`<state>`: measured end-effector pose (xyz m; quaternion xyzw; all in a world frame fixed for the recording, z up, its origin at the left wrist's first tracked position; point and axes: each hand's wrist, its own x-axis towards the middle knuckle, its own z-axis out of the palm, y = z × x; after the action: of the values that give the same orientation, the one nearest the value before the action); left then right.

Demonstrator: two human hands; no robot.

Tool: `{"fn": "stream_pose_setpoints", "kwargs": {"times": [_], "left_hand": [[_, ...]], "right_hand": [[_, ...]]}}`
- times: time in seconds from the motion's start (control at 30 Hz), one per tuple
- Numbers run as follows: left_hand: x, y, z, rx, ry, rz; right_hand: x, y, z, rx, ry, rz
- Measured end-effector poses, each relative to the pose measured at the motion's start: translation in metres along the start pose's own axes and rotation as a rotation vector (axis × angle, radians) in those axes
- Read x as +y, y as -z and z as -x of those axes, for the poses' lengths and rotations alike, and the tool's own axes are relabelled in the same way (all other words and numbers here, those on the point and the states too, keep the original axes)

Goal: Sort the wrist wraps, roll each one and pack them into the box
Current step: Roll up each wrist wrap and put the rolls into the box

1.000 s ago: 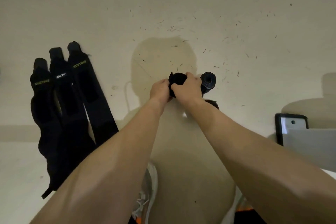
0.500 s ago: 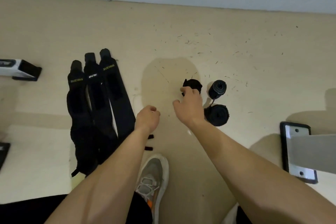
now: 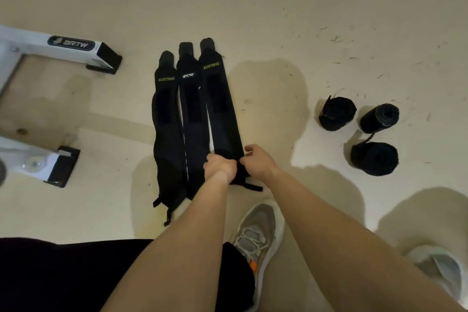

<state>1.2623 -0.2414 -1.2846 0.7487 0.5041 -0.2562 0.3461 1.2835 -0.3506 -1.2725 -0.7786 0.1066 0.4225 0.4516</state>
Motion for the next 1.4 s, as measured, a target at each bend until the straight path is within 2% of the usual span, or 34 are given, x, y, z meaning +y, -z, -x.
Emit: {"fn": "stream_pose_setpoints", "kwargs": {"times": [0.13, 0.27, 0.53, 0.73, 0.9, 1.07, 1.27, 1.4], "left_hand": [[-0.003, -0.010, -0.014, 0.086, 0.079, -0.011], [-0.007, -0.020, -0.022, 0.095, 0.116, 0.141], [-0.005, -0.021, -0.014, -0.007, 0.115, 0.208], [0.011, -0.015, 0.003, -0.009, 0.087, 0.290], [0.049, -0.011, 0.039, 0.009, -0.122, 0.257], [0.087, 0.020, 0.085, 0.049, -0.300, 0.326], [0.134, 0.074, 0.166, 0.057, -0.514, 0.554], [0.158, 0.114, 0.228, -0.068, -0.647, 0.441]], "right_hand": [[0.002, -0.009, -0.017, 0.126, -0.034, 0.023], [0.008, -0.015, -0.027, 0.163, -0.086, 0.007], [0.023, -0.012, -0.028, 0.112, -0.131, 0.020], [0.024, 0.015, -0.010, 0.037, -0.038, -0.123], [-0.002, 0.045, 0.016, -0.013, -0.016, -0.172], [-0.039, 0.082, 0.051, 0.097, 0.067, -0.277], [-0.083, 0.136, 0.121, 0.339, 0.368, -0.328], [-0.111, 0.170, 0.173, 0.391, 0.516, -0.322]]}}
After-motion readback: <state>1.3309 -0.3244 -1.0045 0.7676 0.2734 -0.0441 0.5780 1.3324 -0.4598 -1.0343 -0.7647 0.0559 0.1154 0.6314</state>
